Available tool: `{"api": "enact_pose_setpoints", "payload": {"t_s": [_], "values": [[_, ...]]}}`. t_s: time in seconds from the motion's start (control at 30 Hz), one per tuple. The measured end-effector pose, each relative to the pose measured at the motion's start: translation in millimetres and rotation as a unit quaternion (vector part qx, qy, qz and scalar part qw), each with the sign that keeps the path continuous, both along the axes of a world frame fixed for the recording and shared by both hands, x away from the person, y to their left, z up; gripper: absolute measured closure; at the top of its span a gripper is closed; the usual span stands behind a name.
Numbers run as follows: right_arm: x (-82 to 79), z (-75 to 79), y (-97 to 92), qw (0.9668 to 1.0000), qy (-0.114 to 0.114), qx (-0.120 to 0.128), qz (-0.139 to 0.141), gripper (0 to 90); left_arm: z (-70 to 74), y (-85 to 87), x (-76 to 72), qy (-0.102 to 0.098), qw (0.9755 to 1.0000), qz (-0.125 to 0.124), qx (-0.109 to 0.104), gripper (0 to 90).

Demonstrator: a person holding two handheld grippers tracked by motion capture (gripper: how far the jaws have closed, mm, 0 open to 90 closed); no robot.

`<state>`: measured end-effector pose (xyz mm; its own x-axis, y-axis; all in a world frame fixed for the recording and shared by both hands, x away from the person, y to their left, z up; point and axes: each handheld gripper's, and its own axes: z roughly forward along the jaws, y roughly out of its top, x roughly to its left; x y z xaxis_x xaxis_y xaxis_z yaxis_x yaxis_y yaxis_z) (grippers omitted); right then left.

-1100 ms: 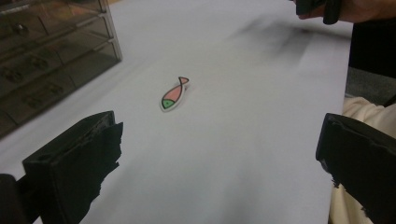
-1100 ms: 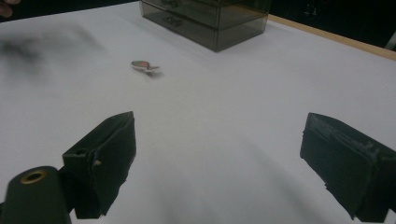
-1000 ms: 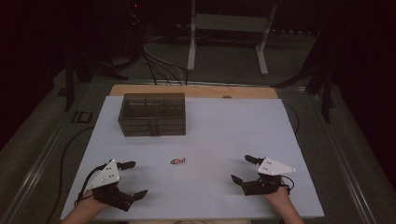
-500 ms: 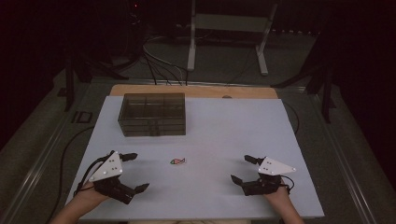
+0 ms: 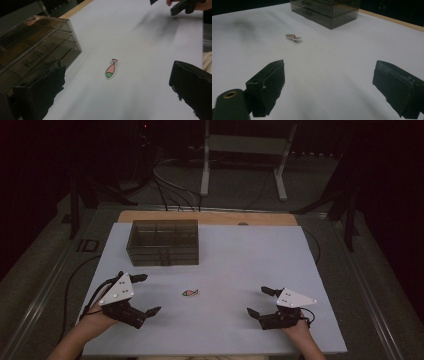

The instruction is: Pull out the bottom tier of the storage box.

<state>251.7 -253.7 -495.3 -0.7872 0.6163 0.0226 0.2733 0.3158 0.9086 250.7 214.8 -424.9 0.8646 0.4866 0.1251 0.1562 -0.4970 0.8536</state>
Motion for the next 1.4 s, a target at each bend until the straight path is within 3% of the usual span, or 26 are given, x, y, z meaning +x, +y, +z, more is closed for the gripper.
{"api": "enact_pose_setpoints", "payload": {"t_s": [0.33, 0.7, 0.77, 0.8, 0.93, 1.4], "values": [[0.5, -0.7, 0.9, 1.0000, 0.003, 0.000, 0.004, 10.7, 10.0, 2.1, 15.1, -0.027, 0.9991, 0.026, 0.021, 0.0], [1.0, -1.4, 1.8, 1.0000, 0.004, -0.002, 0.008, 10.7, 6.5, -0.9, 29.4, -0.041, 0.9967, 0.053, 0.046, 0.0], [1.2, -1.6, 1.8, 0.9999, 0.004, -0.002, 0.009, 10.7, 4.6, -3.0, 31.8, -0.048, 0.9955, 0.058, 0.058, 0.0], [1.3, -1.9, 2.0, 0.9999, 0.007, -0.002, 0.009, 10.8, 2.9, -5.0, 34.4, -0.055, 0.9937, 0.065, 0.073, 0.0], [1.2, -2.0, 2.6, 0.9999, 0.008, -0.003, 0.010, 10.8, -0.4, -8.0, 37.7, -0.067, 0.9910, 0.077, 0.086, 0.0], [1.1, -2.4, 3.5, 0.9998, 0.010, -0.005, 0.016, 10.8, -26.0, -25.7, 51.2, -0.095, 0.9779, 0.085, 0.165, 0.0]]}}
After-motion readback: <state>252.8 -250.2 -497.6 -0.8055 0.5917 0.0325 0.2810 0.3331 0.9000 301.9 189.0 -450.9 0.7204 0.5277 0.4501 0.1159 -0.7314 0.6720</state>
